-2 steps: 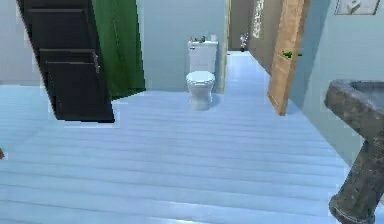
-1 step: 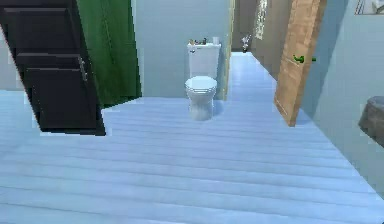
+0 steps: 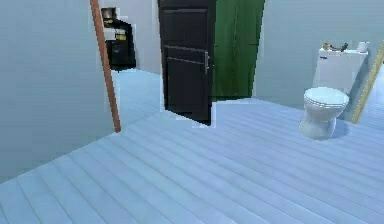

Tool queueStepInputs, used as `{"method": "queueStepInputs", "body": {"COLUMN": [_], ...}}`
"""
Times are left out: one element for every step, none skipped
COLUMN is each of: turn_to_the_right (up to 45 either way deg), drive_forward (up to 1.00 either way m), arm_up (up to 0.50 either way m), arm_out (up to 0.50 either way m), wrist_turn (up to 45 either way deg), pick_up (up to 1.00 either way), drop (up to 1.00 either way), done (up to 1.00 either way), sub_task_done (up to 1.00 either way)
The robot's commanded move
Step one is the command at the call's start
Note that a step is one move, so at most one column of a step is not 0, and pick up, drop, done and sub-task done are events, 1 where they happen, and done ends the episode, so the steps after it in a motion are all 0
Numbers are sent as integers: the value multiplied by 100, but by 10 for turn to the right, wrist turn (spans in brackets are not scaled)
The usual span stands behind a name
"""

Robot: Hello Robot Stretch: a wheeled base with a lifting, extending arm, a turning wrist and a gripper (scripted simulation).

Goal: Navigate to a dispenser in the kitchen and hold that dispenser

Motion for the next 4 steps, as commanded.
{"method": "queueStepInputs", "body": {"turn_to_the_right": [-30,450,450,390], "drive_forward": [0,0,0,0], "arm_up": [0,0,0,0], "arm_out": [0,0,0,0], "wrist_turn": [0,0,0,0], "pick_up": [0,0,0,0], "drop": [0,0,0,0], "done": [0,0,0,0], "sub_task_done": [0,0,0,0]}}
